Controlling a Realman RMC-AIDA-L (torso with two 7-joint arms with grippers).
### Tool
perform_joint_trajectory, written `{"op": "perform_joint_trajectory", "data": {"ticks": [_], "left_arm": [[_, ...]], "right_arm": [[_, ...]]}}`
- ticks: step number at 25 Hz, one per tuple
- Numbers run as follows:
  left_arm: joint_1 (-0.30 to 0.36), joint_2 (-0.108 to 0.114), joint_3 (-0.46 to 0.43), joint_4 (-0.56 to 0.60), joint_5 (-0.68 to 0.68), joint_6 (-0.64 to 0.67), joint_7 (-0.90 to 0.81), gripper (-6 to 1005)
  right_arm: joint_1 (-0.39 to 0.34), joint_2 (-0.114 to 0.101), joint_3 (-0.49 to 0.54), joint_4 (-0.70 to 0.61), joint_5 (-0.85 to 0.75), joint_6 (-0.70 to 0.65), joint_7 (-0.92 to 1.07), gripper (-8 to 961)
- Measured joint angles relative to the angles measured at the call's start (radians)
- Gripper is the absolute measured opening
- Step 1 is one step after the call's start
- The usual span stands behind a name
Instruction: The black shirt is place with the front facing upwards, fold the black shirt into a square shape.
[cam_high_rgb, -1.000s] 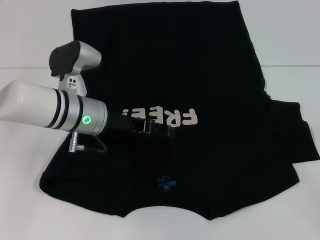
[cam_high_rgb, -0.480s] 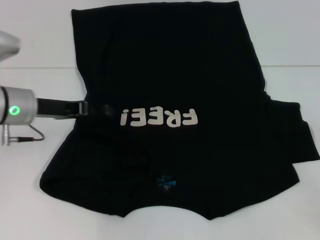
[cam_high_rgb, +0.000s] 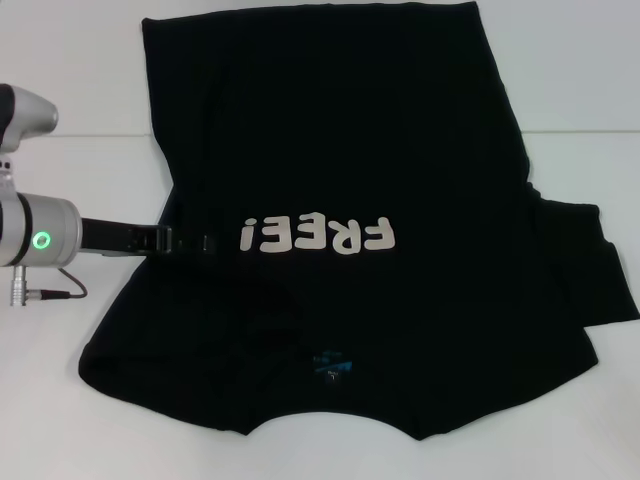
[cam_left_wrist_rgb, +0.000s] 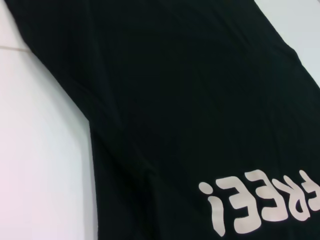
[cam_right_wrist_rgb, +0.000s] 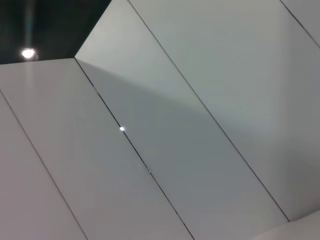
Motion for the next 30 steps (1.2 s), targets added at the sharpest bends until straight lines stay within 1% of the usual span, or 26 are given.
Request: {"op": "perform_joint_trajectory", "data": {"ticks": [5,10,13,18,24,26,28,30], "left_arm": [[-0.008,-0.005,0.013,-0.008,0.0,-0.018,0.0,728],[-0.027,-0.006,0.046,-0.042,0.002,-0.043,-0.001,727],[-0.042,-0.006,0.051,-0.064,0.002,-0.052,0.001,727],[-0.056,-0.011,0.068,-0.069,-0.001,-0.07,0.003,727],[-0.075,-0.034,0.062,-0.071,-0.069,-0.067,0.048,726],[-0.076,-0.035,0.062,-0.065,-0.094,-0.045,0.061,726],[-0.068,-0.032,0.064,-0.049,-0.099,-0.036,0.061,726],[-0.056,-0.023,0.065,-0.038,-0.087,-0.037,0.052,726]], "right_arm": [[-0.001,0.003,-0.002,0.0,0.0,0.003,-0.002,925],[-0.006,0.004,-0.003,0.0,0.0,0.005,-0.003,925],[-0.009,0.005,-0.003,-0.001,0.0,0.007,-0.004,925],[-0.012,0.007,-0.002,-0.001,0.0,0.008,-0.014,925],[-0.013,0.01,-0.002,-0.001,0.0,0.013,-0.02,925],[-0.013,0.01,-0.002,0.002,0.0,0.014,-0.022,925],[-0.013,0.009,-0.002,0.006,0.0,0.016,-0.023,925],[-0.014,0.009,-0.002,0.008,0.0,0.021,-0.024,925]]}}
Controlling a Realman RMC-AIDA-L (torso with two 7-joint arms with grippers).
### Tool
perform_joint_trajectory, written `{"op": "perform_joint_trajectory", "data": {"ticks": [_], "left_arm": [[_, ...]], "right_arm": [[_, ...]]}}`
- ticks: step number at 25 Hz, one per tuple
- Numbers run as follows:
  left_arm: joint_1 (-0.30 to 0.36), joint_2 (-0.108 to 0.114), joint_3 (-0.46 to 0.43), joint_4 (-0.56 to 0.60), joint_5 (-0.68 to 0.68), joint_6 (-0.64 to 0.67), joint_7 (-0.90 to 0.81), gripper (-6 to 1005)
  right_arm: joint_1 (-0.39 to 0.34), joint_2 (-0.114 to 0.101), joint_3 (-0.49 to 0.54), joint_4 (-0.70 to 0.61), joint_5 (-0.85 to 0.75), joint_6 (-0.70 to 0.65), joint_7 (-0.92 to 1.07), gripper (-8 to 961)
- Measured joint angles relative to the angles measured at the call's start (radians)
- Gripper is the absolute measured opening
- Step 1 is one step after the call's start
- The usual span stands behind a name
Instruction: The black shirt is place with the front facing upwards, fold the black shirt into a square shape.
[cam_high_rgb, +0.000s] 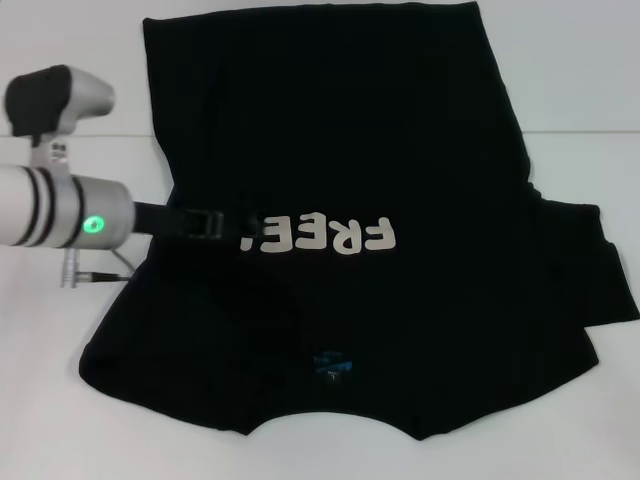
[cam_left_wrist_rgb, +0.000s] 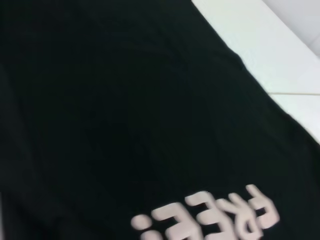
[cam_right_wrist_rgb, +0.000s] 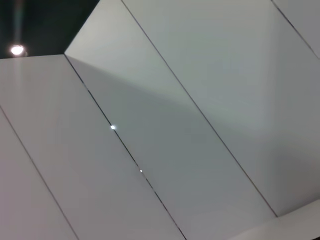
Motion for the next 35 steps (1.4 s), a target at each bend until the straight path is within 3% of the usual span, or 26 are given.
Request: {"op": "perform_joint_trajectory", "data": {"ticks": [5,9,16,20,27,30,32,35], "left_arm": [[0.022,0.03,0.008,-0.003,0.049,-0.003,-0.033,725],[0.034,0.024,0.003,0.014,0.131,-0.004,-0.058,725],[0.035,0.02,0.006,0.012,0.137,-0.005,-0.059,725],[0.017,0.003,0.006,0.01,0.132,-0.017,-0.053,725],[-0.049,-0.06,-0.002,-0.007,0.123,-0.075,0.006,725],[-0.067,-0.075,-0.002,0.007,0.102,-0.066,0.026,725],[-0.05,-0.078,-0.005,0.067,0.068,-0.011,0.032,725],[0.037,-0.072,-0.033,0.197,-0.077,0.151,0.09,725]], "right_arm": [[0.001,0.0,-0.001,0.001,0.0,0.002,0.002,925],[0.006,0.0,-0.001,0.013,0.0,0.004,0.002,925],[0.01,0.0,-0.001,0.017,0.0,0.006,0.0,925],[0.011,0.0,-0.001,0.017,0.0,0.006,-0.001,925],[0.005,0.001,-0.001,0.017,0.0,0.007,-0.003,925],[0.002,0.001,-0.001,0.018,0.0,0.007,-0.003,924],[0.001,-0.003,-0.007,0.018,0.0,-0.005,0.004,923],[0.001,-0.017,-0.026,0.005,0.0,-0.061,0.04,923]]}}
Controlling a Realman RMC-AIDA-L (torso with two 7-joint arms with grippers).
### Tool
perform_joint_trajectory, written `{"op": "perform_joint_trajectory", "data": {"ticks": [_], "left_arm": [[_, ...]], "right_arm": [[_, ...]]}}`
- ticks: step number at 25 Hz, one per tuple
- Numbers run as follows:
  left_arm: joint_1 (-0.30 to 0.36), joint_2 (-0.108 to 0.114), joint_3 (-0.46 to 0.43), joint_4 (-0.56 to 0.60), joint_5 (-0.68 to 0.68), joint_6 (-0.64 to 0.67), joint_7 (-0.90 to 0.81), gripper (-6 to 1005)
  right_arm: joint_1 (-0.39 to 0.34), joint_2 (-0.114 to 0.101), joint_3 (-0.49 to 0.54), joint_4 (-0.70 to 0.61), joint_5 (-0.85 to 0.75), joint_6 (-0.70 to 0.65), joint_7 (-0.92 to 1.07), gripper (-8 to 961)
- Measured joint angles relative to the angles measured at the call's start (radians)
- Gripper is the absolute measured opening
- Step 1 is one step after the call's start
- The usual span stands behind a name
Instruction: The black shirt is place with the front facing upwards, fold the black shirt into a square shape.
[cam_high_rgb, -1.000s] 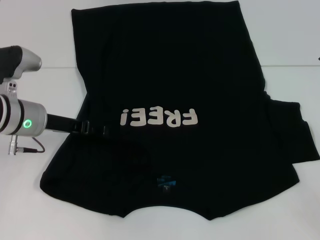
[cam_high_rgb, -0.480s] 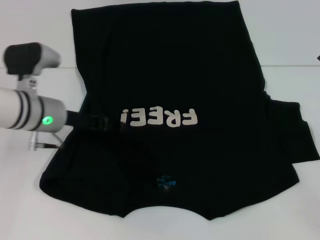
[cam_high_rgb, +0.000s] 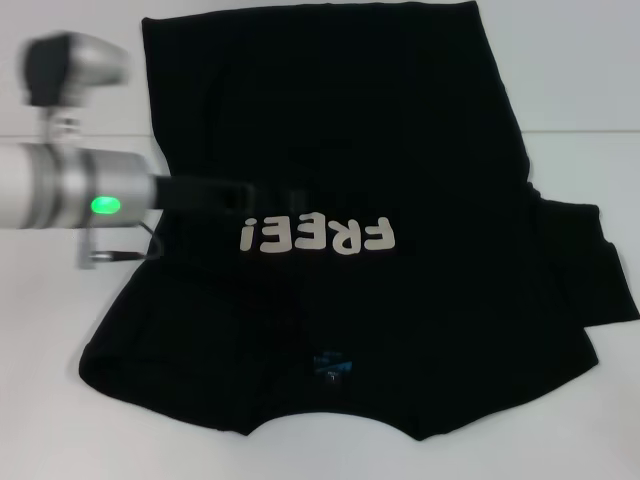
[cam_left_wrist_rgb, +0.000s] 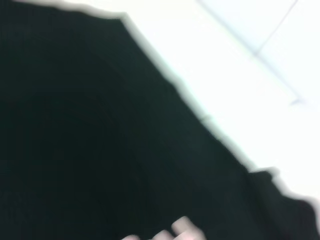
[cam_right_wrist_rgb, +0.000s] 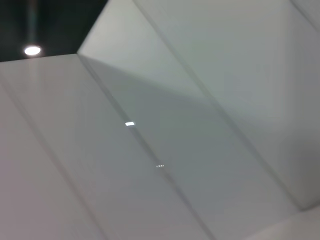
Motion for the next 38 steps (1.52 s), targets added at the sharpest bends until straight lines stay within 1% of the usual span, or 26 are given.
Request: {"op": "perform_joint_trajectory", "data": {"ticks": [2,3,5,7,9,11,13,15,17,18,20,22,24,26,29,32,35,38], "left_arm": [[0.056,0.016,-0.033,0.046,-0.127,0.109,0.058,725],[0.08,0.032,-0.05,0.047,-0.185,0.164,0.078,725],[0.11,0.061,-0.071,0.021,-0.252,0.245,0.106,725],[0.137,0.088,-0.107,-0.037,-0.302,0.329,0.165,725],[0.156,0.1,-0.153,-0.088,-0.322,0.38,0.229,725],[0.182,0.102,-0.206,-0.122,-0.326,0.408,0.291,725],[0.203,0.098,-0.239,-0.137,-0.326,0.413,0.319,725],[0.213,0.095,-0.252,-0.147,-0.327,0.411,0.327,725],[0.217,0.094,-0.255,-0.153,-0.327,0.411,0.327,725],[0.218,0.092,-0.256,-0.156,-0.328,0.412,0.325,725],[0.217,0.092,-0.256,-0.156,-0.328,0.412,0.323,725],[0.21,0.092,-0.256,-0.156,-0.328,0.41,0.323,725],[0.204,0.093,-0.256,-0.154,-0.328,0.408,0.323,725],[0.196,0.096,-0.254,-0.152,-0.329,0.398,0.327,725],[0.187,0.097,-0.253,-0.151,-0.329,0.385,0.335,725],[0.185,0.093,-0.256,-0.15,-0.33,0.37,0.359,725],[0.195,0.088,-0.261,-0.155,-0.331,0.33,0.39,725],[0.206,0.078,-0.265,-0.157,-0.331,0.276,0.422,725]], "right_arm": [[0.0,-0.014,-0.01,-0.021,0.0,-0.045,0.05,922],[0.0,-0.021,-0.014,-0.032,-0.001,-0.064,0.08,922],[-0.005,-0.039,-0.017,-0.067,-0.002,-0.103,0.161,921],[-0.012,-0.055,-0.019,-0.122,-0.014,-0.137,0.246,921],[-0.02,-0.073,-0.02,-0.203,-0.055,-0.149,0.352,920],[-0.026,-0.092,-0.021,-0.29,-0.121,-0.133,0.467,920],[-0.03,-0.113,-0.021,-0.384,-0.222,-0.096,0.589,919],[-0.028,-0.134,-0.022,-0.464,-0.358,-0.036,0.704,919],[-0.021,-0.149,-0.023,-0.522,-0.492,0.031,0.797,918],[-0.017,-0.155,-0.023,-0.541,-0.55,0.055,0.833,918],[-0.004,-0.174,-0.024,-0.558,-0.634,0.088,0.895,917],[0.017,-0.195,-0.028,-0.557,-0.692,0.097,0.951,917],[0.05,-0.211,-0.032,-0.554,-0.756,0.098,1.002,916],[0.083,-0.222,-0.036,-0.551,-0.813,0.1,1.042,916],[0.131,-0.23,-0.041,-0.529,-0.874,0.112,1.095,915],[0.177,-0.247,-0.052,-0.442,-0.907,0.125,1.143,914],[0.204,-0.263,-0.071,-0.353,-0.915,0.163,1.168,913],[0.221,-0.271,-0.106,-0.29,-0.923,0.215,1.197,912]]}}
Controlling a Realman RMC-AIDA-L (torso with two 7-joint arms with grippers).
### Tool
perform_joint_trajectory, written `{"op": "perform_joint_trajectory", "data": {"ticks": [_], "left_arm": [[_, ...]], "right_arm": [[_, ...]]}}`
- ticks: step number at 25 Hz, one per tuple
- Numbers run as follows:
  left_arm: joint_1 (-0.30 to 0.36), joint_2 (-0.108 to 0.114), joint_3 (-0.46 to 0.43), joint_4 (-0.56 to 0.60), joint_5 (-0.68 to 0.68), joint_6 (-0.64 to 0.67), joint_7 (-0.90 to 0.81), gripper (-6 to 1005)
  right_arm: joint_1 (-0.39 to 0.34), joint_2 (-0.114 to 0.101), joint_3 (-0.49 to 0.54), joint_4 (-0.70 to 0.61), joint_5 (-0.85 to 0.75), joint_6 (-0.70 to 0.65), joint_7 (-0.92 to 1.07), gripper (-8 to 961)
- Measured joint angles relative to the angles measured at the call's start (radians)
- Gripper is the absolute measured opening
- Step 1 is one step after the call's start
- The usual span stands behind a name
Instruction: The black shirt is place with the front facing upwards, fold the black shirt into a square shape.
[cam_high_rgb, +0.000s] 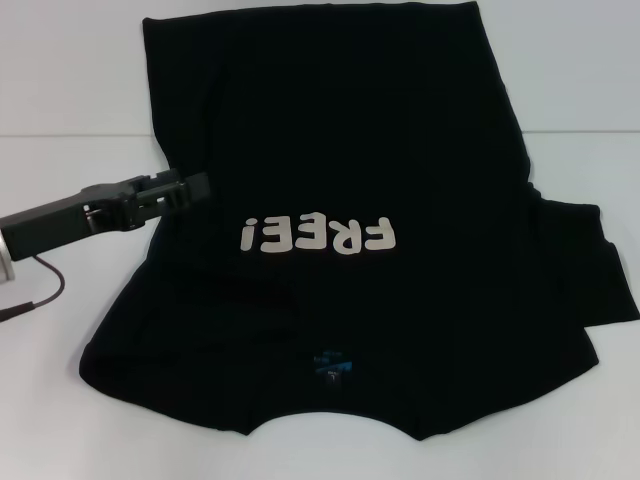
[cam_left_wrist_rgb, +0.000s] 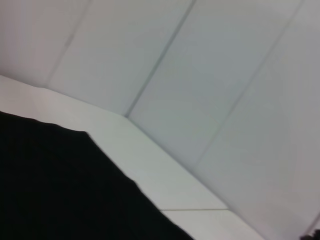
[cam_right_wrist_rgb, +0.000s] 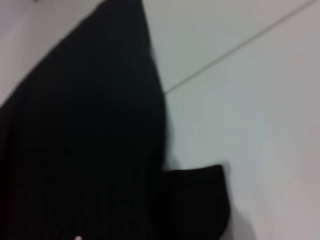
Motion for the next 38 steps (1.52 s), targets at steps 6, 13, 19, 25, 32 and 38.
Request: {"op": "perform_joint_trajectory", "data": {"ticks": [6,13,19,25,32,38], "left_arm": [[0.005,0.001,-0.002,0.002,0.0,-0.035,0.012,725],[0.006,0.005,-0.003,0.007,0.0,-0.066,0.016,725],[0.006,0.005,-0.003,0.007,0.0,-0.073,0.025,725],[0.008,0.005,-0.005,0.007,0.0,-0.077,0.027,726],[0.011,0.005,-0.005,0.007,0.0,-0.077,0.028,726],[0.015,0.005,-0.005,0.005,0.0,-0.084,0.028,726]], "right_arm": [[0.021,0.026,-0.094,0.088,-0.012,0.138,0.019,911],[0.042,0.093,-0.149,0.103,-0.012,0.244,-0.005,909],[0.046,0.121,-0.155,0.103,-0.012,0.276,-0.023,907],[0.046,0.138,-0.19,0.118,-0.013,0.322,-0.035,816],[0.056,0.151,-0.204,0.144,-0.009,0.373,-0.075,738],[0.062,0.166,-0.204,0.146,-0.005,0.401,-0.092,715]]}}
